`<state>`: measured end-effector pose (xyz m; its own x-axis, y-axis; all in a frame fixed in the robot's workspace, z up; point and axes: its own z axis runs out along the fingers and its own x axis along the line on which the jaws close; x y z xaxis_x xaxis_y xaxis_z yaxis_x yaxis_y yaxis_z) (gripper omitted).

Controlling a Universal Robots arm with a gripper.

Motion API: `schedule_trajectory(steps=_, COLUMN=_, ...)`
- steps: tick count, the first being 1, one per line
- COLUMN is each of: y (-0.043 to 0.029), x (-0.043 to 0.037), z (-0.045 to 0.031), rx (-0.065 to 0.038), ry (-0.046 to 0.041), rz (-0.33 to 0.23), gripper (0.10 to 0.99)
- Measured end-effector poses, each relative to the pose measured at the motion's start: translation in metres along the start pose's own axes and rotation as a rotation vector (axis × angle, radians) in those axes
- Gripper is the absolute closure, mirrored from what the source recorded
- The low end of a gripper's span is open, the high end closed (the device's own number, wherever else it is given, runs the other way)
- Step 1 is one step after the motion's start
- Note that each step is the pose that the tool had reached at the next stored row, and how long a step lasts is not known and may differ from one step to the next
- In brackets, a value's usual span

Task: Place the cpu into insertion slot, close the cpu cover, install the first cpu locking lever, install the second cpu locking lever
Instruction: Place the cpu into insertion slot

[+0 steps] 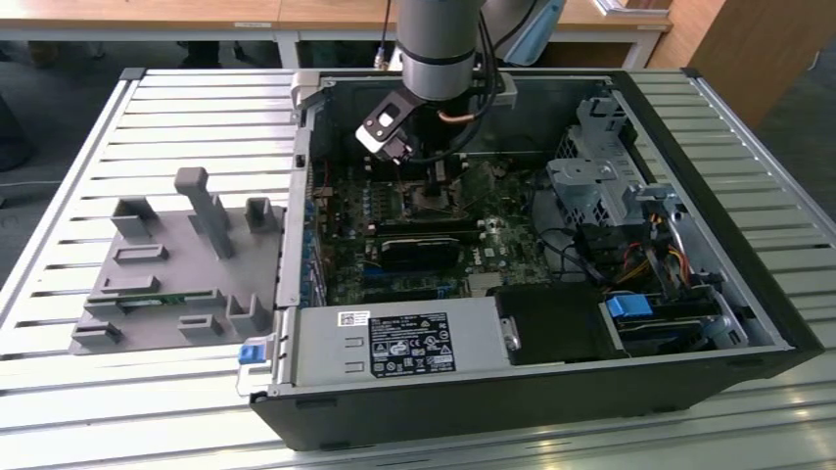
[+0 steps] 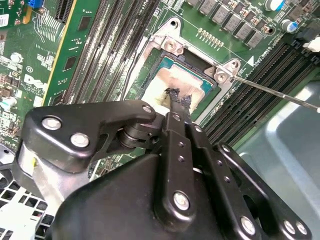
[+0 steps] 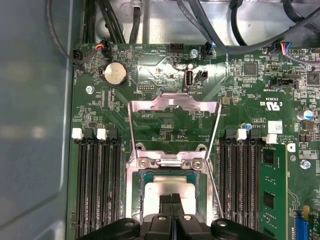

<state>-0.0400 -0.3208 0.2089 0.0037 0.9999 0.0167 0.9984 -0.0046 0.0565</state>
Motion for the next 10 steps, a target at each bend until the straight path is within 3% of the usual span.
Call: schedule_trajectory(steps=10, y=0.0002, x=0.0001, z=-0.0025, rx=0.001, ry=0.0001, rz=0.0, gripper=0.98)
